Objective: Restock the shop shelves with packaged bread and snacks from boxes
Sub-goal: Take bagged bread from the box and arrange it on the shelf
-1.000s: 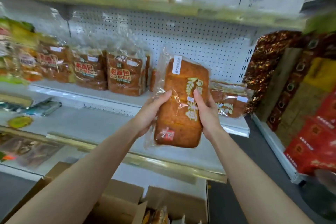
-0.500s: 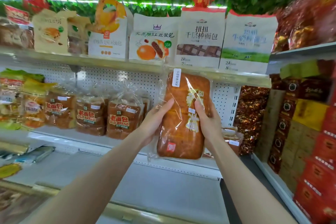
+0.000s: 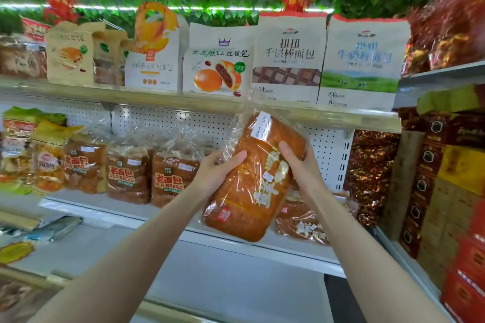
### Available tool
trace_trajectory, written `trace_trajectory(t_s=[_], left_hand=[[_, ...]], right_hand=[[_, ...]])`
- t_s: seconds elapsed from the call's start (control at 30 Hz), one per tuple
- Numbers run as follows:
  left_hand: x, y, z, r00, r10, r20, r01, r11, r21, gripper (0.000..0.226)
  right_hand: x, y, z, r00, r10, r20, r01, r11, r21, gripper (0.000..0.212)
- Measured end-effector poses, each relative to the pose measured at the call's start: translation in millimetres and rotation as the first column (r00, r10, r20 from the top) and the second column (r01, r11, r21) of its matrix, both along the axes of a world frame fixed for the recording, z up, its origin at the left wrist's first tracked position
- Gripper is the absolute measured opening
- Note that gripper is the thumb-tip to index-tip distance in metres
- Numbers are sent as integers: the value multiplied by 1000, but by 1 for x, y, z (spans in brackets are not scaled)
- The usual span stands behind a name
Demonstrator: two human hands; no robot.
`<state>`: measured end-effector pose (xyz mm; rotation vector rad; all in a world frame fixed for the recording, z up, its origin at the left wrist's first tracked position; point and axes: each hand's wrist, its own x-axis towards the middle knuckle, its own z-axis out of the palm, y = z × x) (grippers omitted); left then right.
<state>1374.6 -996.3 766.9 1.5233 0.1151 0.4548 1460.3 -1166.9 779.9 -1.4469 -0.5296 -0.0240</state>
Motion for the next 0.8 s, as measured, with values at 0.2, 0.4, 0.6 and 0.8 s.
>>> trace_trajectory(t_s=[0.2,0.4,0.6,0.8], left_hand=[[2,5,7,993,-73,-91,85,987,137,45],[14,2,9,980,-102,-170,142,960,243,43],[27,-1,18,970,-116,-215,197,893,404,45],[39,1,13,989,75,-131,25,776,631,71]], right_hand=[[26,-29,15,998,57,-17,-59,981,-185,131],[34,-46,25,986,147,-74,-165,902,-399,89],[40,-54,12,990,91,-111,-124,931,-342,57],[40,-50,-8,990,14,-142,-23,997,-67,65]])
